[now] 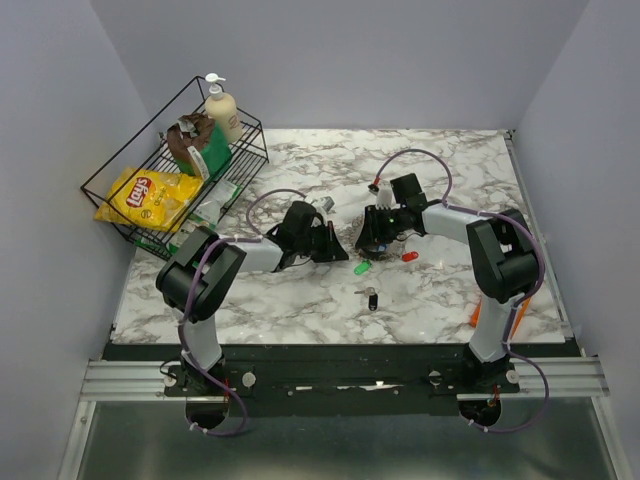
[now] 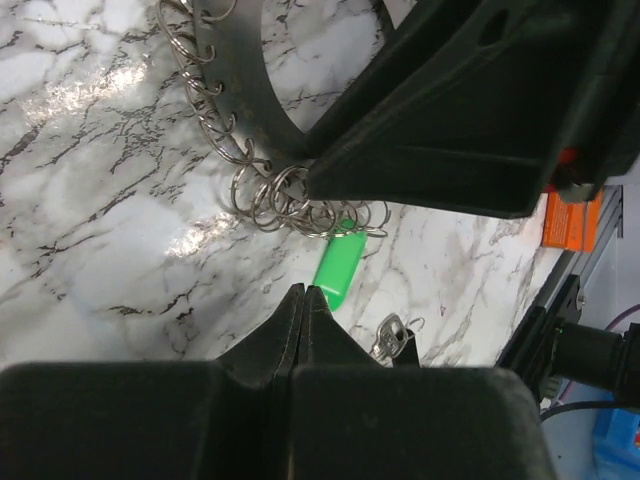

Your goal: Put the keys on the keyring

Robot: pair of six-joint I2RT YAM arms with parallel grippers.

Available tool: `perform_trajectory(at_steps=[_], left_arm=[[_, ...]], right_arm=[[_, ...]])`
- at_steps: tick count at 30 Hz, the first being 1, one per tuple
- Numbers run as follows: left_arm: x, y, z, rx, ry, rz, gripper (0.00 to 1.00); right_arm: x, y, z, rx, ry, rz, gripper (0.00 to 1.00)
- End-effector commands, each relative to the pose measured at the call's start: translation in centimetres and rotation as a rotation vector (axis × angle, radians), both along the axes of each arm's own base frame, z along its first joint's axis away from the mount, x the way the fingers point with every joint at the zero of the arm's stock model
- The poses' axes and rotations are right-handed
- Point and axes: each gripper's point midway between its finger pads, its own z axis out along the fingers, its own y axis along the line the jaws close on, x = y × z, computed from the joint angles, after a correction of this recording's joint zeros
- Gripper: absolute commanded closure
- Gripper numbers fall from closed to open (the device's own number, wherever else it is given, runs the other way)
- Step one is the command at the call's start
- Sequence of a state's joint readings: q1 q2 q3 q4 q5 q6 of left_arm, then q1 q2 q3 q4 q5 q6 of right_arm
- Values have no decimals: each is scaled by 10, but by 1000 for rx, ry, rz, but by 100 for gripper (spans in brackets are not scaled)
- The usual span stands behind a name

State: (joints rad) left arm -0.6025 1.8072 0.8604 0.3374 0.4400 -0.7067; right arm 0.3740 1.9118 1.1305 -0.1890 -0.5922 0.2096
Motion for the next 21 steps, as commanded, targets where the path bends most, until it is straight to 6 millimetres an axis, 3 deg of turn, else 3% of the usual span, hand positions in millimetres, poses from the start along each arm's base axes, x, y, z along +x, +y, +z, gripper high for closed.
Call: perform_trajectory(at_steps=[1,21], left_arm=[[5,-13,0,-37,31,-2,100],[14,-17,-25,-11,81,21,100]], right_arm=[[2,2,-3,-9,19,-4,65],[-8,8,-4,34,61,23,65]])
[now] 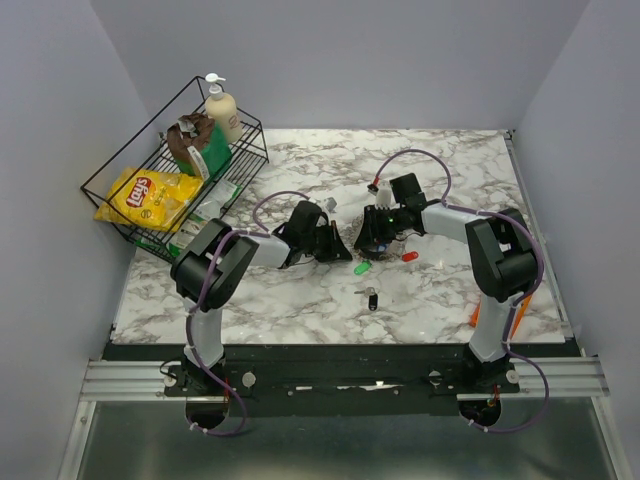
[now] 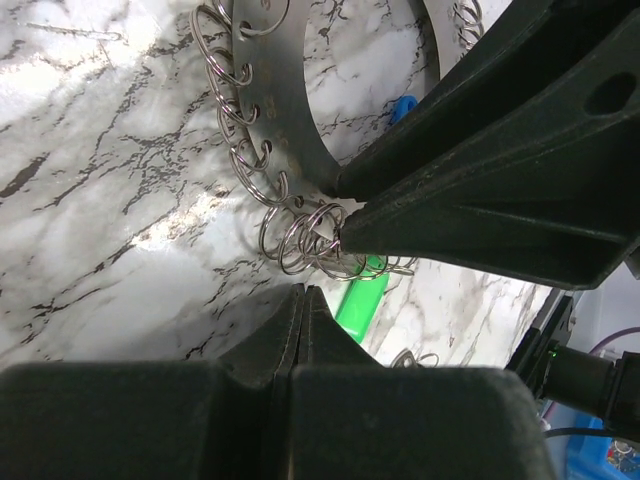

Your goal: Put the keys on the keyring

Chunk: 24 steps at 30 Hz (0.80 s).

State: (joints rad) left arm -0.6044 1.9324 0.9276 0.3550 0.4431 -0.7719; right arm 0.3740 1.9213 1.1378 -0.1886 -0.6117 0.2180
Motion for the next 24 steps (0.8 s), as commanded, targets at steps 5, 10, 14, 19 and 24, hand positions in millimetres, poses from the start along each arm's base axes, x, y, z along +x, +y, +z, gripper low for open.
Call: perform_trajectory(at_steps=[5,10,14,19,24], left_arm=[[6,-6,-4,-6,3,0,100],[8,-6,-8,7,5,8,100],[9,-3,-13,34,2,13,100],[10,0,-16,58,-1,15,100],[10,1,-19,67,1,18,100]], right_arm=[[-10,6,-3,29,52,27,65],[-13,7,-1,40,57,34,66],[-15,8,1,49,59,40,67],[-16,10,4,64,62,48,68],[-17,8,3,59,61,47,71]])
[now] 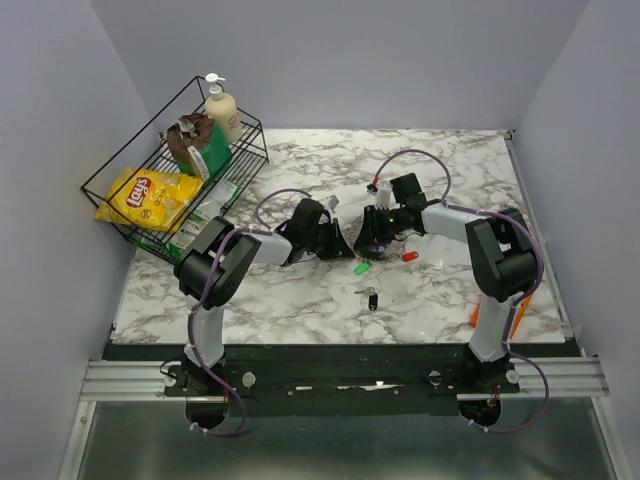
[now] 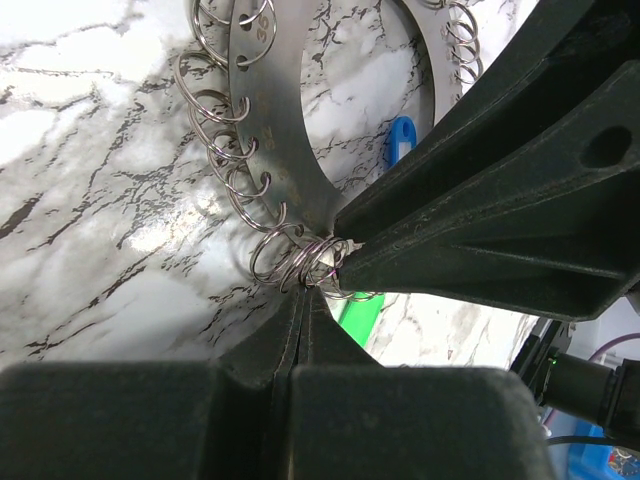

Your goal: Put the keys on the keyring

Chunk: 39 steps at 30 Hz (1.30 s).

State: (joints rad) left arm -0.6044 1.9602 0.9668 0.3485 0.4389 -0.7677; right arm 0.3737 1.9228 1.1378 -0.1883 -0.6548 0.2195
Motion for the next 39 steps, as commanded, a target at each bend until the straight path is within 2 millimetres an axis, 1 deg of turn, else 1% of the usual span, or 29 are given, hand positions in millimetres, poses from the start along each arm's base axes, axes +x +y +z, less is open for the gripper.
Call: perform_trajectory(at_steps=[1,5,9,13,16,17,19,20,23,26,28,33,37,38,39], left_arm=[[2,6,-18,67,9,19,100],[2,6,-18,68,5,16,100],[1,7,-18,69,5,13,100],[1,7,-18,70,5,10,100],[0,7,-18,71,4,8,100],[0,8,-18,71,5,9,100],[0,8,-18,72,6,9,100],[0,8,-19,72,6,9,100],[0,8,-18,72,4,9,100],[-1,9,-18,75,2,8,100],[1,11,-17,78,-5,13,100],[2,20,-5,86,-48,38,100],[6,30,9,77,-93,65,90],[5,33,14,73,-107,69,84],[7,35,18,67,-116,73,81]], right_arm=[[-12,4,0,25,46,26,72],[-12,2,-3,13,42,22,73],[-10,0,-9,-2,43,17,73],[-12,2,-11,5,53,27,73],[-13,4,-10,21,58,41,79],[-14,5,-11,26,63,46,83],[-15,6,-11,33,68,52,86],[-15,6,-11,36,68,54,91],[-16,6,-12,36,69,57,99],[-15,5,-10,36,61,55,99],[-15,6,-4,37,42,55,99],[-10,4,8,36,-21,44,99],[-3,3,18,37,-68,29,99],[-1,4,22,41,-84,26,99],[0,4,24,43,-89,24,99]])
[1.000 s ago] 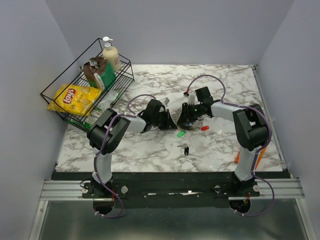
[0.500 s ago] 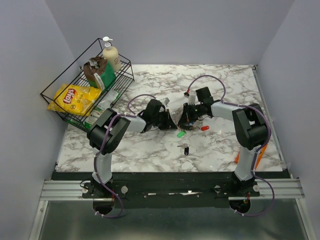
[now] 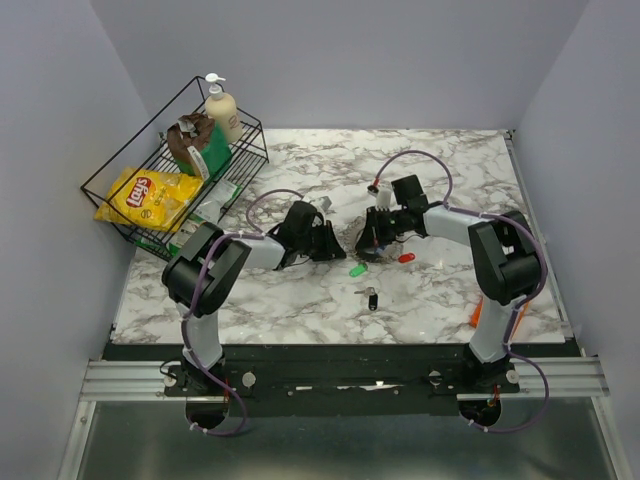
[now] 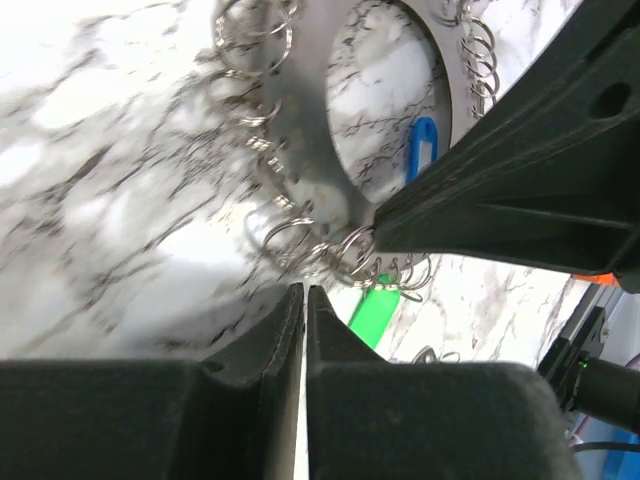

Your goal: Put the keys on the keyring

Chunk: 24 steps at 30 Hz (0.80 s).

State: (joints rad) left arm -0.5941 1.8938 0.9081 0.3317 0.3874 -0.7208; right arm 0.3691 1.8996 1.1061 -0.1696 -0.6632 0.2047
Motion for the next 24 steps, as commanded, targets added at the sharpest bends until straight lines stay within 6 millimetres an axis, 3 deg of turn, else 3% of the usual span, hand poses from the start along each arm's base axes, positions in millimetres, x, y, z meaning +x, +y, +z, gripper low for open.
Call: perform_trajectory(at_steps=[1,6,9,13,16,17,19,20,21,24], left_arm=[[10,19,20,13,-85,52,78],[10,26,45,-26,-162,60,55],[8,27,60,-63,-209,48,46],[6,25,73,-99,-244,23,44],[3,21,75,-125,-234,-11,55],[1,19,75,-133,-226,-22,67],[0,17,73,-141,-211,-24,80],[1,17,70,-138,-195,-15,93],[0,18,67,-135,-184,-11,98],[0,15,58,-139,-144,-3,100]], right_arm=[[6,8,25,40,-78,13,99],[9,13,38,78,-107,22,99],[10,15,42,94,-122,27,99],[11,14,39,84,-128,27,99],[13,14,35,79,-123,27,86],[12,14,34,78,-117,27,76],[14,15,32,75,-117,25,69],[14,15,29,73,-109,23,65],[15,15,29,75,-108,24,64],[17,17,27,78,-102,24,59]])
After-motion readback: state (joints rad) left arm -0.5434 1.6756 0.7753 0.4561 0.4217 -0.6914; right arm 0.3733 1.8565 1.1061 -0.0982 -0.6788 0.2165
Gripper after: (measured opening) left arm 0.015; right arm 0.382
